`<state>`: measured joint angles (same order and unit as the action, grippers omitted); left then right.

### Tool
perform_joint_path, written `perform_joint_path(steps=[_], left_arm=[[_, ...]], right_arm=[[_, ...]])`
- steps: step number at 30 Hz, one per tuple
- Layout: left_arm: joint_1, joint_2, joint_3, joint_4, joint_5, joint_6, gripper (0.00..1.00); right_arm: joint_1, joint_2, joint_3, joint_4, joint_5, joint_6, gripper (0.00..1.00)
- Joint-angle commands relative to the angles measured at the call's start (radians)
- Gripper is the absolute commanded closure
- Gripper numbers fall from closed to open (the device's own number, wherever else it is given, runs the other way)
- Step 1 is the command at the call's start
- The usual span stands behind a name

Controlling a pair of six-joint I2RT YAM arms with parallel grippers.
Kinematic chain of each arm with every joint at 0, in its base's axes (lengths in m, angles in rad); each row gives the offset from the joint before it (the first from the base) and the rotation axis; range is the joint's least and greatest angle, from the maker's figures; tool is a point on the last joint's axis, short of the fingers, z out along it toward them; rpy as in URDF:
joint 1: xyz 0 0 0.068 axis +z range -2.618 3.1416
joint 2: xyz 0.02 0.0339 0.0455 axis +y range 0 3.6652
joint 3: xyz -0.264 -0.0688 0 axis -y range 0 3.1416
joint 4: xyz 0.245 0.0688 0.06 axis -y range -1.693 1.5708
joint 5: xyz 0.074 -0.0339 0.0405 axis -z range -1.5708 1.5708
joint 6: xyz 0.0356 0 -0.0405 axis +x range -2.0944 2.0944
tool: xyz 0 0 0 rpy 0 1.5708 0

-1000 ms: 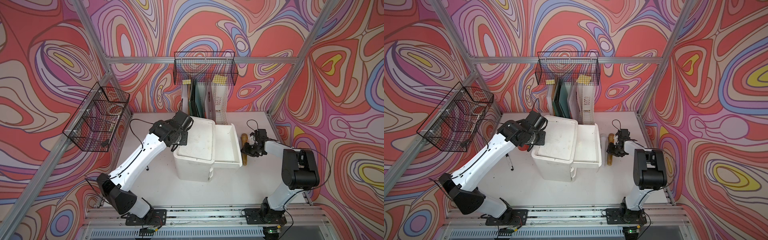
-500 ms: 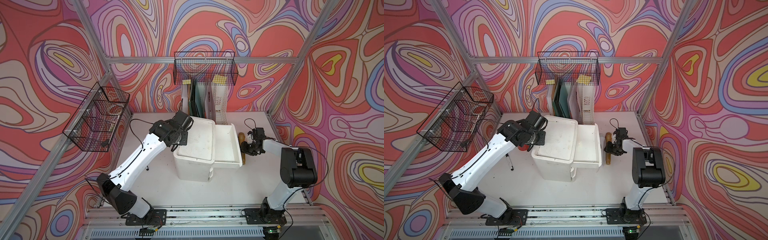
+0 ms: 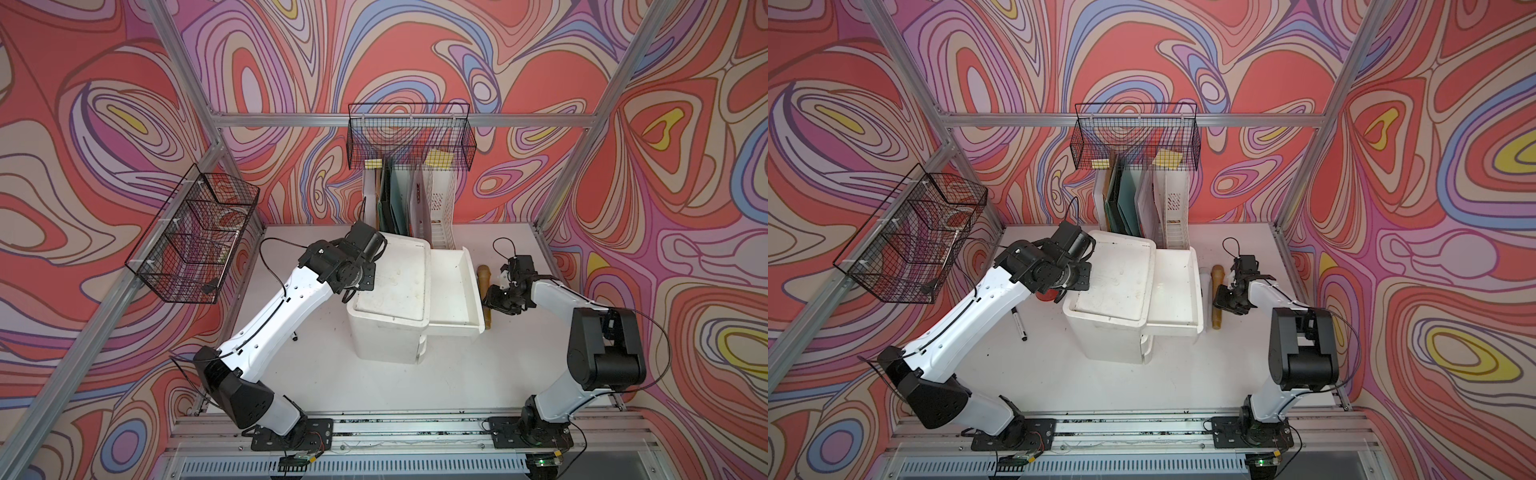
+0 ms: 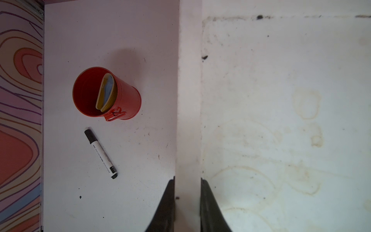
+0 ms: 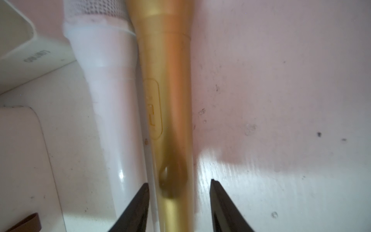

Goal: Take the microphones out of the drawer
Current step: Place the microphone at the center of the board, then close the drawer in the storage box.

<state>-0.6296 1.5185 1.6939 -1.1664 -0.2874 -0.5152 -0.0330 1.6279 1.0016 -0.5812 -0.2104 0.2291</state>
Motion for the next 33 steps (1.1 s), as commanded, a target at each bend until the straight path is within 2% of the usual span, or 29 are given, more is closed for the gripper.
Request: perform_joint_path(steps=[1, 3, 8, 14, 25, 33], left_arm=[[0.018, 0.014, -0.026, -0.089, -0.128, 0.03, 1.0], [0.018, 0.01, -0.025, -0.086, -0.129, 0.032, 1.0], [0.018, 0.008, -0.025, -0.084, -0.139, 0.037, 1.0], [0.018, 0.008, -0.032, -0.088, -0.14, 0.036, 1.0], [0.018, 0.01, -0.028, -0.088, -0.134, 0.035, 1.0], [0.018, 0.016, -0.03, -0.086, -0.124, 0.031, 1.0]], right_arm=[[0.002, -0.081, 0.037, -0.073, 0.045, 0.007, 0.52], [0.003, -0.125, 0.047, -0.097, 0.034, 0.009, 0.54], [0.003, -0.236, 0.071, -0.137, -0.031, 0.022, 0.74], [0.004, -0.314, 0.09, -0.145, -0.186, 0.043, 0.99], [0.003, -0.379, 0.029, -0.054, -0.438, 0.14, 1.0], [0.007, -0.424, -0.034, 0.034, -0.559, 0.211, 1.0]])
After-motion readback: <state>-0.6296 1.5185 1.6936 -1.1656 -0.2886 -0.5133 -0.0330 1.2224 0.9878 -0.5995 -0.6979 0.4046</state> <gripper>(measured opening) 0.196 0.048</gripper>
